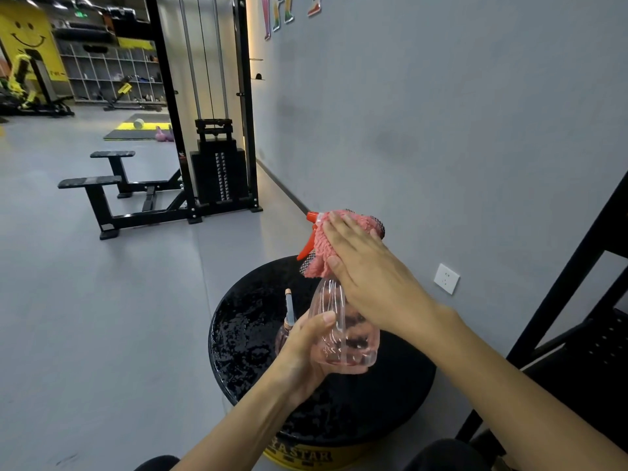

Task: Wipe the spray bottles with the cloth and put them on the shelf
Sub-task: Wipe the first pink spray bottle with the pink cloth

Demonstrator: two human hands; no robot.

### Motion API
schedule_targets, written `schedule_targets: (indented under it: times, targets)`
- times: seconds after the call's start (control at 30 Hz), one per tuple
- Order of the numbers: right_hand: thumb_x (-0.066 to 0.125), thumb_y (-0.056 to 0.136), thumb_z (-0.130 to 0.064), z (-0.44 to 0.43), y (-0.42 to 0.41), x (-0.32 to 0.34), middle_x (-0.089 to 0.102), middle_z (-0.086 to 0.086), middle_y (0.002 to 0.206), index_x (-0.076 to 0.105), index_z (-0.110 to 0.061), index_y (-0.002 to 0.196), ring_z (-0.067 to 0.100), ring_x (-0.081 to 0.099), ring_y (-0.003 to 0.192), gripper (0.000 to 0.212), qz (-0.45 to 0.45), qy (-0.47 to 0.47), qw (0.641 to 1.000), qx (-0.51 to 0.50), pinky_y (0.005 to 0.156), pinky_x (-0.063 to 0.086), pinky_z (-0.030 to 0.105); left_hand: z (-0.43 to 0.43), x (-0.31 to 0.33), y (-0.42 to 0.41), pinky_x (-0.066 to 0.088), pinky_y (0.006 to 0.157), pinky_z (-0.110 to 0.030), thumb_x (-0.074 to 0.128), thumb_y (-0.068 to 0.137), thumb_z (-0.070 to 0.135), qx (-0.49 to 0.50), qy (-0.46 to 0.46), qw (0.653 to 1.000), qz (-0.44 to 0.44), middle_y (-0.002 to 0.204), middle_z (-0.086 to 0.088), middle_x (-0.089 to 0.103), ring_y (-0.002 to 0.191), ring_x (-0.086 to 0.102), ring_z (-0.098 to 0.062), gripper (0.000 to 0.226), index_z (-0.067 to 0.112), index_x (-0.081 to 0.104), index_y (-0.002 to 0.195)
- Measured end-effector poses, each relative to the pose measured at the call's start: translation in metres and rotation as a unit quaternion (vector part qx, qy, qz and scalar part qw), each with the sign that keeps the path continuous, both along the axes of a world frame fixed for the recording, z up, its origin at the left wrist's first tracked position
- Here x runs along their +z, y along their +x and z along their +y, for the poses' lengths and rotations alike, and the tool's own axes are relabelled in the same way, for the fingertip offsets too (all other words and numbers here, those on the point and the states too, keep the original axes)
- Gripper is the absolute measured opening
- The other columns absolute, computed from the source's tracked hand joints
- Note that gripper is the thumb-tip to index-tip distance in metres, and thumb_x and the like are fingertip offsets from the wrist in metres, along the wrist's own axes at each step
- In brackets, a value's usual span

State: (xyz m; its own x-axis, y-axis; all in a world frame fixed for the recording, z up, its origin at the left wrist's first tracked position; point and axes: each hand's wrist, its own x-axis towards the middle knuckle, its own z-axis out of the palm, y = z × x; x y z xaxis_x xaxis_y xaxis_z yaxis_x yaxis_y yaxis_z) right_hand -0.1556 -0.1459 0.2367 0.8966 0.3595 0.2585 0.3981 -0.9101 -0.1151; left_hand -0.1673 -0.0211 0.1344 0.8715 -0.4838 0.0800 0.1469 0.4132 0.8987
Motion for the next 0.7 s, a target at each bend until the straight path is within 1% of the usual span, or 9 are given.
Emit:
schedule_targets:
  times: [0.1,0.2,0.27,0.33,0.43,0.5,0.6,0.7]
  targets:
    - [0.017,0.106,-0.034,-0.002,0.007,0.001,-0.01,-0.007,0.161,-0.004,-0.022,0.153,0.007,-0.012,0.147,0.053,0.008,-0.004,1.0,-0.013,0.118,-0.009,0.03,-0.003,0.0,-0.001,0.058,0.073,-0.046,0.082,0.053,0.063,0.0,0.012,1.0,0.005,0.117,-0.017,0.068,0.1,0.068,-0.036,0.092,0.014,0.057,0.127]
    - [0.018,0.106,-0.033,-0.003,0.021,0.008,-0.006,-0.004,0.162,0.0,-0.019,0.154,0.011,-0.008,0.149,0.053,0.017,0.016,0.999,-0.048,0.119,-0.005,0.034,-0.007,-0.001,-0.002,0.057,0.076,-0.05,0.08,0.059,0.06,-0.011,0.026,1.0,0.001,0.126,-0.021,0.063,0.108,0.064,-0.042,0.089,0.016,0.054,0.132]
    - [0.017,0.106,-0.033,0.0,0.025,0.01,-0.006,-0.003,0.162,0.001,-0.018,0.154,0.012,-0.007,0.149,0.053,0.014,0.02,0.998,-0.055,0.12,-0.005,0.036,-0.008,-0.001,-0.002,0.057,0.074,-0.049,0.081,0.058,0.059,-0.011,0.02,1.0,0.006,0.126,-0.02,0.063,0.108,0.064,-0.041,0.087,0.018,0.056,0.131]
    - [0.017,0.106,-0.033,0.004,0.021,0.007,-0.008,-0.003,0.162,-0.001,-0.018,0.154,0.013,-0.009,0.149,0.053,-0.003,0.005,0.999,-0.044,0.12,-0.007,0.035,-0.008,-0.001,-0.001,0.057,0.075,-0.048,0.083,0.056,0.058,-0.006,0.01,1.0,0.009,0.125,-0.018,0.065,0.109,0.065,-0.037,0.087,0.019,0.057,0.129]
    - [0.017,0.106,-0.031,0.009,0.011,-0.001,-0.009,-0.004,0.162,-0.001,-0.018,0.155,0.012,-0.013,0.148,0.053,-0.016,-0.03,0.999,0.0,0.118,-0.01,0.034,-0.005,0.001,-0.001,0.058,0.071,-0.043,0.084,0.05,0.06,-0.003,0.016,1.0,0.012,0.114,-0.016,0.069,0.1,0.069,-0.033,0.093,0.015,0.056,0.127]
    - [0.017,0.106,-0.03,0.01,0.011,-0.002,-0.009,-0.005,0.162,0.001,-0.018,0.155,0.012,-0.014,0.148,0.053,-0.008,-0.045,0.999,0.016,0.119,-0.01,0.034,-0.004,0.0,0.0,0.058,0.068,-0.041,0.084,0.05,0.061,-0.003,0.022,1.0,0.016,0.113,-0.017,0.07,0.096,0.07,-0.033,0.094,0.015,0.056,0.126]
    - [0.017,0.106,-0.03,0.01,0.017,0.003,-0.009,-0.007,0.162,0.001,-0.019,0.155,0.011,-0.012,0.148,0.052,-0.001,-0.042,0.999,0.008,0.12,-0.008,0.034,-0.004,0.0,-0.001,0.058,0.07,-0.042,0.082,0.055,0.057,0.002,0.023,1.0,0.012,0.119,-0.017,0.068,0.101,0.069,-0.034,0.084,0.019,0.058,0.126]
    - [0.018,0.107,-0.028,0.012,0.027,0.01,-0.01,-0.004,0.162,0.0,-0.018,0.154,0.013,-0.01,0.149,0.052,-0.009,-0.025,0.999,-0.02,0.12,-0.006,0.036,-0.007,-0.001,0.0,0.058,0.077,-0.051,0.07,0.069,0.045,-0.008,0.022,1.0,0.0,0.125,-0.016,0.065,0.109,0.065,-0.038,0.061,0.025,0.059,0.125]
